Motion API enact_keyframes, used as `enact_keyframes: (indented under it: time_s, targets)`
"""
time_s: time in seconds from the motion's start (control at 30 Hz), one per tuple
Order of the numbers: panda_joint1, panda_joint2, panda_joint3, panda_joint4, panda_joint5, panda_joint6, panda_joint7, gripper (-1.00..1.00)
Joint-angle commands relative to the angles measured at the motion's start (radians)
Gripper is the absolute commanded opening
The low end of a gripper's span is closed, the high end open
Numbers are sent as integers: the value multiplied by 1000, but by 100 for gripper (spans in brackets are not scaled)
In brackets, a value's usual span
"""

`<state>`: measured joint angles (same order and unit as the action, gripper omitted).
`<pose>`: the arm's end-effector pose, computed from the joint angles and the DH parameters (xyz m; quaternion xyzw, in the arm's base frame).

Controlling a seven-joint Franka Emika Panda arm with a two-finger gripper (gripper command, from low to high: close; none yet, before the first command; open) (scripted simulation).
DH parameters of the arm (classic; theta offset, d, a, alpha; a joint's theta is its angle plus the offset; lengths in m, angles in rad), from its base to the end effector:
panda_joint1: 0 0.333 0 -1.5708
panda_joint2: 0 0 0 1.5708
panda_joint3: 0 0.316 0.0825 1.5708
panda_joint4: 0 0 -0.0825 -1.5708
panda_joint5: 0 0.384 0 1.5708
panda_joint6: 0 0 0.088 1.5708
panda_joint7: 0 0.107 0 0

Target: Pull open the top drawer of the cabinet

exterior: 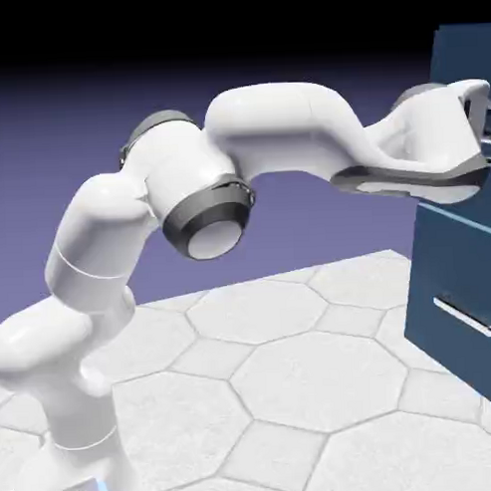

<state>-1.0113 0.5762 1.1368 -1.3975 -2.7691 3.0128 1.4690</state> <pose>0.6679 -0.0641 0.5638 0.6532 0.2708 0.6534 0.2703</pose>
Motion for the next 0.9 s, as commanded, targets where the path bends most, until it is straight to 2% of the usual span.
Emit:
enact_keyframes:
  time_s: [0.0,0.4,0.87]
  targets:
    - [-36,-14,30,-32,-15,-8,20,-100]
    - [-471,-114,404,-325,-122,-68,179,-100]
    - [-978,-72,863,-596,-128,-102,194,-100]
